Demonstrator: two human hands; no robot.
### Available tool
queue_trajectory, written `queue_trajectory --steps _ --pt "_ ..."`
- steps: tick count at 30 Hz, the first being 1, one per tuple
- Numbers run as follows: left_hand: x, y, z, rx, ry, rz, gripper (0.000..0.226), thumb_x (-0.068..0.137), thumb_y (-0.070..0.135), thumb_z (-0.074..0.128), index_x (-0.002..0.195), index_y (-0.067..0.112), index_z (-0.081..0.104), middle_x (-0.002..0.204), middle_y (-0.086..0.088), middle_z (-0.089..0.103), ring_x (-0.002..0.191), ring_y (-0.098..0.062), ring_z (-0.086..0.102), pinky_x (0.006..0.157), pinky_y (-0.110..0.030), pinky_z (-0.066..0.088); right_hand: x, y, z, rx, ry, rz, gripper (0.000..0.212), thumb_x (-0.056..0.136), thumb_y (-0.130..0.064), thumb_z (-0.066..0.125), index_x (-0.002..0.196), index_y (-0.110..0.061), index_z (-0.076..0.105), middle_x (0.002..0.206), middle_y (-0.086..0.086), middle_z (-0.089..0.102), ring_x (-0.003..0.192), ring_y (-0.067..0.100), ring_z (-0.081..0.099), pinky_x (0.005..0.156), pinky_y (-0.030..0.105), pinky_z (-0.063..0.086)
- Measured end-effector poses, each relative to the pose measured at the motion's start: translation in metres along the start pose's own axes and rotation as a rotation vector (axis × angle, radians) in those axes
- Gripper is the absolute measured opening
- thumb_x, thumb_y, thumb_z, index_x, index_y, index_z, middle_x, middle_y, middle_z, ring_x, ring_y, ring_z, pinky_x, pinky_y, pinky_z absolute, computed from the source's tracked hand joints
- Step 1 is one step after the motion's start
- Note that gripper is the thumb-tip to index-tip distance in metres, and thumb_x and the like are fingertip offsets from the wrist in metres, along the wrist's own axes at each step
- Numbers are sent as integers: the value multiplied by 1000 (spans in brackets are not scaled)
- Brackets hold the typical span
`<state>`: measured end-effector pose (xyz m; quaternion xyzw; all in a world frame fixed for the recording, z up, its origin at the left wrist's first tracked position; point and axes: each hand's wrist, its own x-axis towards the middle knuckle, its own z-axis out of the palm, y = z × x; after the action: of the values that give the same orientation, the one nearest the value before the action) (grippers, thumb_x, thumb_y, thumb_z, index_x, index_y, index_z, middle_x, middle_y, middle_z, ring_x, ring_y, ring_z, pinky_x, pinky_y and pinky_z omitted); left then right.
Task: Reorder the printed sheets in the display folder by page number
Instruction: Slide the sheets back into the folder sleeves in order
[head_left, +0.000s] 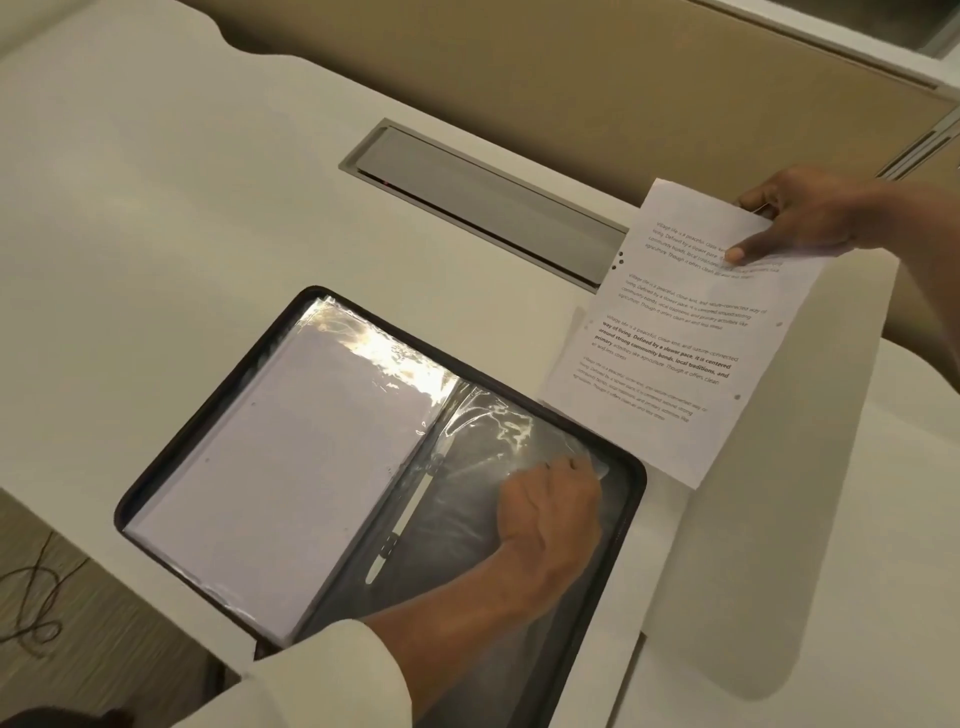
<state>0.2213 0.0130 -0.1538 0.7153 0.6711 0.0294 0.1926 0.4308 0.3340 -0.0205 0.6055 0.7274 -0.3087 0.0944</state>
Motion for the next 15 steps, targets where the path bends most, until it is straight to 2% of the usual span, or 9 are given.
queue_trajectory --steps 3,7,8,10,12,15 --pt "5 2 0 52 0 -2 33 60 24 96 75 17 67 59 1 60 45 -13 54 47 -26 36 8 -6 -1 -11 -24 -13 23 83 -27 89 103 -28 78 87 -8 81 81 21 79 80 42 63" --pt "4 3 3 54 -12 -15 37 58 24 98 84 16 72 68 0 66 54 -15 62 52 -27 48 20 -17 2 -17 -43 -68 23 83 -21 89 103 -25 78 86 -5 82 70 11 77 58 24 58" --pt "4 3 2 60 -12 -15 37 61 24 97 88 15 72 71 -1 67 56 -15 63 53 -27 49 24 -20 4 -15 -51 -75 23 83 -21 89 103 -26 78 87 -6 82 71 11 77 59 24 58" --pt "3 3 3 67 -14 -3 39 64 25 97 92 15 72 74 -2 68 59 -16 64 55 -28 50 32 -26 6 -15 -75 -85 25 83 -23 89 106 -26 78 88 -8 82 76 12 79 74 33 60" --pt "3 3 3 78 -3 17 43 58 27 100 88 15 72 71 -2 67 57 -16 63 53 -28 49 39 -32 6 -25 -95 -89 26 84 -25 88 108 -26 78 89 -8 82 74 9 78 82 34 58" --pt "4 3 2 102 7 35 48 48 30 103 83 17 72 68 0 64 54 -14 61 52 -26 45 45 -40 3 -41 -106 -116 24 84 -24 87 105 -29 78 88 -8 82 71 8 77 69 27 59"
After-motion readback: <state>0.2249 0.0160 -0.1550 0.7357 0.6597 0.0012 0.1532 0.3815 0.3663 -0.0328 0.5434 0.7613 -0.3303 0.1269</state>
